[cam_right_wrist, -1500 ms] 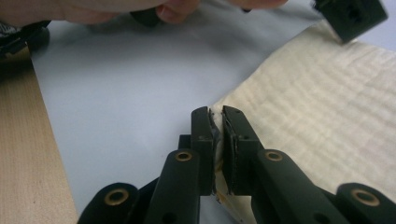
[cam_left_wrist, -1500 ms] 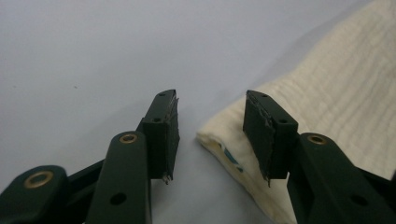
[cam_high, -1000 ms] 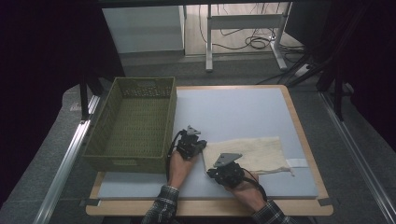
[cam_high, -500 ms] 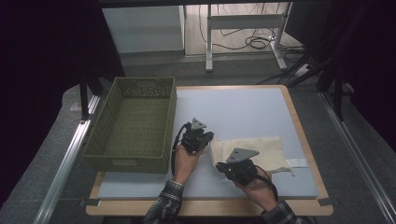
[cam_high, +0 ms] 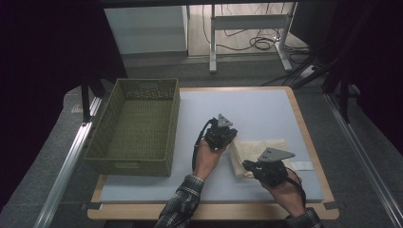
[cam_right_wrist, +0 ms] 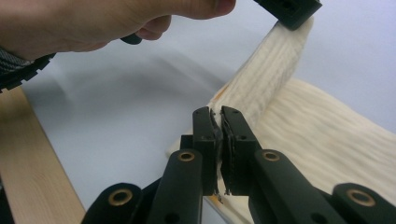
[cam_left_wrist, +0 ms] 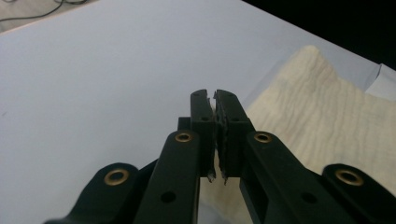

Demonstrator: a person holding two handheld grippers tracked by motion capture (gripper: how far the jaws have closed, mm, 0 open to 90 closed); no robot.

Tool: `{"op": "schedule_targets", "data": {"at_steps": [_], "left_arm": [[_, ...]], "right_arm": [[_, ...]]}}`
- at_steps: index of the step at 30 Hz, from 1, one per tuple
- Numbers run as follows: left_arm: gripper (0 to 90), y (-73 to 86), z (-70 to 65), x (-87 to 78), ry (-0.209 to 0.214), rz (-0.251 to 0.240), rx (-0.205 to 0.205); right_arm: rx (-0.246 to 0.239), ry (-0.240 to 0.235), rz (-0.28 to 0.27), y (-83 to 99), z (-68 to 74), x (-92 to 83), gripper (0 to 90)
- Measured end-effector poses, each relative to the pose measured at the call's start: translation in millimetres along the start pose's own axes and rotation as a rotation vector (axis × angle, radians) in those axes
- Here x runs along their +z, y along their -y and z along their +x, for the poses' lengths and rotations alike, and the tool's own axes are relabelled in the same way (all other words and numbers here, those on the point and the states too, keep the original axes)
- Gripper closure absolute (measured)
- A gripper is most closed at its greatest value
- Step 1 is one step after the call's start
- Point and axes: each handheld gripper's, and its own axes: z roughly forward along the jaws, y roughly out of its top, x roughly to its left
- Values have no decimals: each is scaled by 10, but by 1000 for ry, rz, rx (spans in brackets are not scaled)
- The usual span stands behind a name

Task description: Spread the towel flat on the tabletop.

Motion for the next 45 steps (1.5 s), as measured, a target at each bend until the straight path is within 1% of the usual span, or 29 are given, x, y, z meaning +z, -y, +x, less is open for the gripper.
{"op": "schedule_targets", "data": {"at_steps": [4, 6, 8, 12, 18, 26, 31, 35, 39, 42, 43, 45], "left_arm": [[866, -75, -103, 145, 8, 4, 26], [866, -104, -150, 208, 16, 1, 34], [866, -134, -200, 271, 22, -4, 50], [865, -205, -308, 383, 34, -9, 65], [864, -329, -463, 552, 52, -9, 103], [862, -458, -636, 700, 66, -6, 134], [860, -485, -710, 803, 77, 2, 133], [856, -465, -739, 903, 76, 22, 136], [849, -433, -734, 981, 82, 30, 124], [836, -425, -746, 1010, 84, 29, 120], [828, -427, -750, 1012, 86, 28, 125], [783, -438, -767, 1008, 85, 19, 124]], "right_arm": [[31, 25, -2, 86, -121, -97, 853], [43, 39, -5, 132, -175, -145, 852], [54, 50, -5, 180, -221, -190, 853], [81, 64, -12, 267, -308, -281, 852], [111, 86, -12, 376, -403, -386, 852], [137, 109, -17, 480, -511, -519, 852], [151, 122, -18, 529, -561, -584, 851], [162, 133, -4, 596, -605, -567, 851], [181, 146, 4, 673, -651, -533, 850], [191, 154, 9, 712, -676, -526, 850], [198, 154, 9, 717, -677, -530, 850], [195, 156, 6, 722, -679, -538, 849]]}}
